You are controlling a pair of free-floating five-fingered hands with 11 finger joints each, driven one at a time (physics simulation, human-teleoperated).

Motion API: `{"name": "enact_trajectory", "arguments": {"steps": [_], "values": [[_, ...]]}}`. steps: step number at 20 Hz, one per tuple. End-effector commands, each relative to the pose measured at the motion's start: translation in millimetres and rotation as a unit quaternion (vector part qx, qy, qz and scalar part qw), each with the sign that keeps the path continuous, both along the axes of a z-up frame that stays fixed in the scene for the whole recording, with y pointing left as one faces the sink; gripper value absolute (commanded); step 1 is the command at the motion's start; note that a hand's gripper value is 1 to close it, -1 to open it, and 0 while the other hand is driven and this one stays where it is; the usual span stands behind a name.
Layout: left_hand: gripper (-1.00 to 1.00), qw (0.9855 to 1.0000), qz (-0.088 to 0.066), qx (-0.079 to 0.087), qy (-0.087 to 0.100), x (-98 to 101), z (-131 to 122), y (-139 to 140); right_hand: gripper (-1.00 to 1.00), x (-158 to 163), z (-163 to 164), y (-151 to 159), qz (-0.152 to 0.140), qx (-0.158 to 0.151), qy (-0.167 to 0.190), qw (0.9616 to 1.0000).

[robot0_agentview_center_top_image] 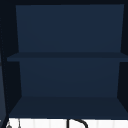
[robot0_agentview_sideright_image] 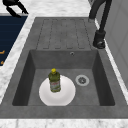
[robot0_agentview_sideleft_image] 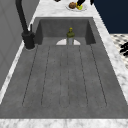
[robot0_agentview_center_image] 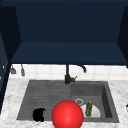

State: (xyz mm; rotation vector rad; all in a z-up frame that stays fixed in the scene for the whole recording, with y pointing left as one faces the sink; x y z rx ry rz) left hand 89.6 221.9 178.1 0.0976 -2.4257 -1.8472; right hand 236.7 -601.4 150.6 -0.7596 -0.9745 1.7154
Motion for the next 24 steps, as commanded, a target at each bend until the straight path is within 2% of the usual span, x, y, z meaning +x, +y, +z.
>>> {"name": "enact_trajectory", "arguments": {"steps": [1,3,4,6,8,10,13,15,18,22,23,24], "values": [[0.0,1.0,0.0,0.0,0.0,0.0,0,0,-1.0,14,5,-14,0.01,-0.032,0.036,0.9988],[0.0,1.0,0.0,0.0,0.0,0.0,0,0,-1.0,26,-1,-11,0.008,-0.022,0.05,0.9984],[0.0,1.0,0.0,0.0,0.0,0.0,0,0,-1.0,19,-5,-9,-0.008,-0.024,0.042,0.9988],[0.0,1.0,0.0,0.0,0.0,0.0,0,0,-1.0,17,-9,-12,-0.014,-0.039,0.039,0.9984],[0.0,1.0,0.0,0.0,0.0,0.0,0,0,-1.0,32,-12,-13,-0.017,-0.06,0.05,0.9968],[0.0,1.0,0.0,0.0,0.0,0.0,0,0,-1.0,41,-16,-14,-0.009,-0.078,0.052,0.9955],[0.0,1.0,0.0,0.0,0.0,0.0,0,0,-1.0,45,-25,-22,0.009,-0.119,0.02,0.9927],[0.0,1.0,0.0,0.0,0.0,0.0,0,0,-1.0,46,-26,-24,0.004,-0.141,0.001,0.99],[0.0,1.0,0.0,0.0,0.0,0.0,0,0,-1.0,45,-26,-25,-0.006,-0.146,-0.011,0.9893],[0.0,1.0,0.0,0.0,0.0,0.0,0,0,-1.0,44,-27,-19,-0.023,-0.165,-0.022,0.9858],[0.0,1.0,0.0,0.0,0.0,0.0,0,0,1.0,43,-27,-19,-0.025,-0.165,-0.023,0.9857],[0.0,1.0,0.0,0.0,0.0,0.0,0,0,1.0,40,-27,-17,-0.022,-0.175,-0.034,0.9838]]}}
